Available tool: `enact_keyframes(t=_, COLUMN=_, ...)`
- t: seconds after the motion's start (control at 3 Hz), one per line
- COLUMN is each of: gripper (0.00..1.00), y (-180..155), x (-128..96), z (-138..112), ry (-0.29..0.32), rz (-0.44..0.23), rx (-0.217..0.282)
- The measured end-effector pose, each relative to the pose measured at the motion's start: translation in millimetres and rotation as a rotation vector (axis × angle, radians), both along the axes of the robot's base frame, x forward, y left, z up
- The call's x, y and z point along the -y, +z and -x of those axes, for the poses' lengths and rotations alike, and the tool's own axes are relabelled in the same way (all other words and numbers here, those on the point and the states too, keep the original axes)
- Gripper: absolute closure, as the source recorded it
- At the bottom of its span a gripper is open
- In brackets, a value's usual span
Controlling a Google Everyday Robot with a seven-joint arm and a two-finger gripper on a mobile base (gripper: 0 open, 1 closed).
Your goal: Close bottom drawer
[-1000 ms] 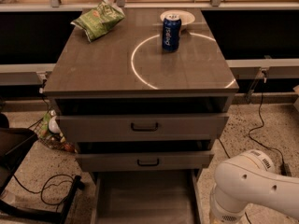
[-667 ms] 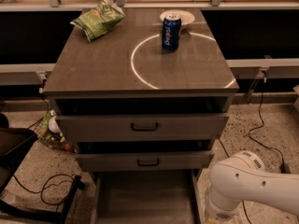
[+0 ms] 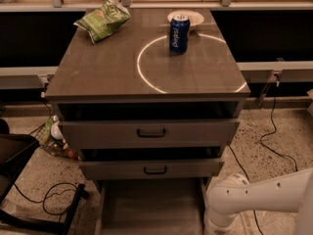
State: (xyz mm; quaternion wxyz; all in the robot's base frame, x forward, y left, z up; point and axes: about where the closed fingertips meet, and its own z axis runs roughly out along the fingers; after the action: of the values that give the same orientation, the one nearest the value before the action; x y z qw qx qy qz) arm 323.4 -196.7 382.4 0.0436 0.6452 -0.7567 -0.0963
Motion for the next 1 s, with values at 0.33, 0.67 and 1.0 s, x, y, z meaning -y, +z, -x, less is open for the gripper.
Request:
enact_keyframes(t=0.33, gripper=1.00, y=-53, x=-4, z=12, ry=0.038, rz=-0.001, rx=-0.041)
enact_keyframes(t=0.67, gripper=1.00, y=-99, x=-9, z=36, ry=0.088, rz=-0.004, rx=-0.075)
enact_keyframes(t=1.0, gripper=1.00, y=-119, x=-12, z=51, ry=0.119, rz=0.007, rx=-0.091)
